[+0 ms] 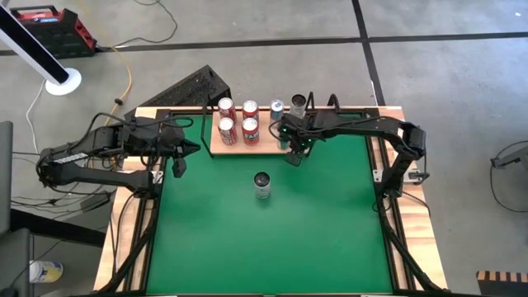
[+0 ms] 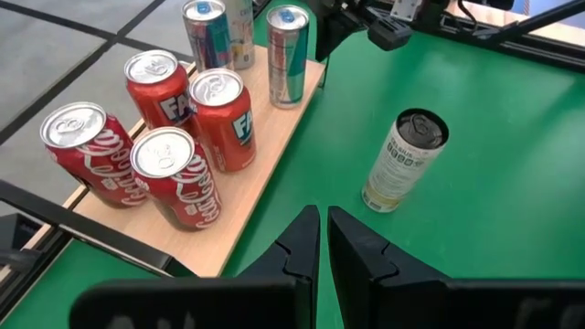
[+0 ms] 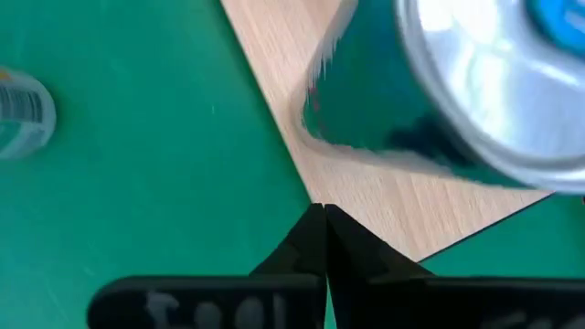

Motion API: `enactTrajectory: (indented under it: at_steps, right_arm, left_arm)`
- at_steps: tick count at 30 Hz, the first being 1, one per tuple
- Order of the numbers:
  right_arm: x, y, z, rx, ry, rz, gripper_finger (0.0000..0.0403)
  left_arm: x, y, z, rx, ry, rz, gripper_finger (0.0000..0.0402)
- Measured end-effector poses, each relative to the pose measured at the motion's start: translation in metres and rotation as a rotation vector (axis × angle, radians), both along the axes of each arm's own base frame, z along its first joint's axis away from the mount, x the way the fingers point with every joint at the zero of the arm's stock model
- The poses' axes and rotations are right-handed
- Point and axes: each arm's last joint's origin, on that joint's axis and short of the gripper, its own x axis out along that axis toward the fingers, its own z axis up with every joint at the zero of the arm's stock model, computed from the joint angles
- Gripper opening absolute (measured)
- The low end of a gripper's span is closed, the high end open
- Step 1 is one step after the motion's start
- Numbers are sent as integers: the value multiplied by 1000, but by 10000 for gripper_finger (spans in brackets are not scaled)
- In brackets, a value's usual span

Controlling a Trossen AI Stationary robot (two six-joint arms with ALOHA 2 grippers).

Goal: Place canned beverage on shelf
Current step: Put the blue soda can on the shelf aligned with the other blue soda can

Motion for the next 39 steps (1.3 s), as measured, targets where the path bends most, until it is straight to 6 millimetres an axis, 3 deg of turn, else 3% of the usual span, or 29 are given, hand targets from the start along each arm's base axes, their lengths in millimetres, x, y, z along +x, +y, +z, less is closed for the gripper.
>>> enactTrajectory:
  at_steps: [4,11,16,25,39]
  right_arm:
    - [4,-1,2,-13,-50,-8,32]
    - [9,-6,9,-64,-136,-21,14]
    - [10,-6,9,-72,-141,-7,30]
    - [0,-13,6,-76,-56,-47,15]
    - [8,-22,12,-128,-172,-83,18]
  left_arm:
    - [0,0,0,1,3,-1,10]
    - [0,0,0,6,6,-4,10]
    - [0,0,0,6,6,-4,10]
    - [0,0,0,7,6,-3,10]
    - [0,0,0,1,4,3,10]
